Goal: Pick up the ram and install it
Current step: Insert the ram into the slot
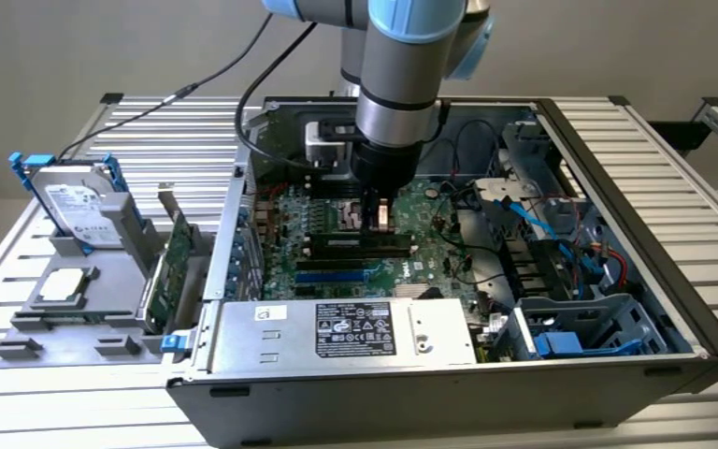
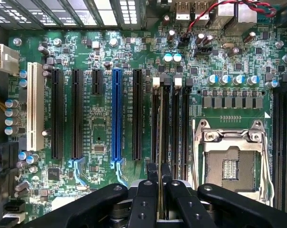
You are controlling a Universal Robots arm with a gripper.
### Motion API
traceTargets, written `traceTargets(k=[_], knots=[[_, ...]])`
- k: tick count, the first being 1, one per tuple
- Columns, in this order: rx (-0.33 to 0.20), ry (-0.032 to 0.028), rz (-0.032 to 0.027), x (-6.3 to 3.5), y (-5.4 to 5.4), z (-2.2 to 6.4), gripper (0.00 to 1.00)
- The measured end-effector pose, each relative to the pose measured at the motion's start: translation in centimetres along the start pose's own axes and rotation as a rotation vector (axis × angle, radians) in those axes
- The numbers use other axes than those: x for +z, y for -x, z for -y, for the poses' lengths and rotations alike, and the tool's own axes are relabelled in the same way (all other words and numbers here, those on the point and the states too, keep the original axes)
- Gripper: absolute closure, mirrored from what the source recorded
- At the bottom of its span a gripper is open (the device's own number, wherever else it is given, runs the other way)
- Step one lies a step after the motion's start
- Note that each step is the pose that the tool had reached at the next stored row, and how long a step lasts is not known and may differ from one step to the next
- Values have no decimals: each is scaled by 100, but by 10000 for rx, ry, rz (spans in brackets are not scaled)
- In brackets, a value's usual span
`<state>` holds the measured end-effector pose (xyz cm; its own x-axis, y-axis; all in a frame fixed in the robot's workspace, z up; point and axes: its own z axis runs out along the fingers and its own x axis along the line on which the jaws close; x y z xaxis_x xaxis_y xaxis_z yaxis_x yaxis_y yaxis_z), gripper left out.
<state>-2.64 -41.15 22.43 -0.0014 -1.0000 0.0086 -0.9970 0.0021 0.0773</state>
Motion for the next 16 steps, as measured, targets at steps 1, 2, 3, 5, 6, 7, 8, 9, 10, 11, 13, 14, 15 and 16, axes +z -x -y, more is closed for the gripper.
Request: traceTargets(k=[1,2,3,5,6,7,8,9,10,11,13,14,15,16], knots=[[1,-1,-5,5,0,0,86],[1,0,-12,9,0,0,86],[3,1,-19,13,0,-2,86],[4,2,-31,15,-1,-6,86],[3,2,-33,16,0,-6,86],[3,1,-36,17,0,-6,86],[3,1,-37,17,0,-7,86],[4,0,-42,17,0,-7,86],[4,0,-47,18,0,-7,86],[4,1,-50,18,0,-7,86],[3,0,-57,18,0,-7,86],[3,0,-62,18,0,-7,86],[2,0,-68,18,0,-7,86],[2,0,-77,18,0,-7,86]])
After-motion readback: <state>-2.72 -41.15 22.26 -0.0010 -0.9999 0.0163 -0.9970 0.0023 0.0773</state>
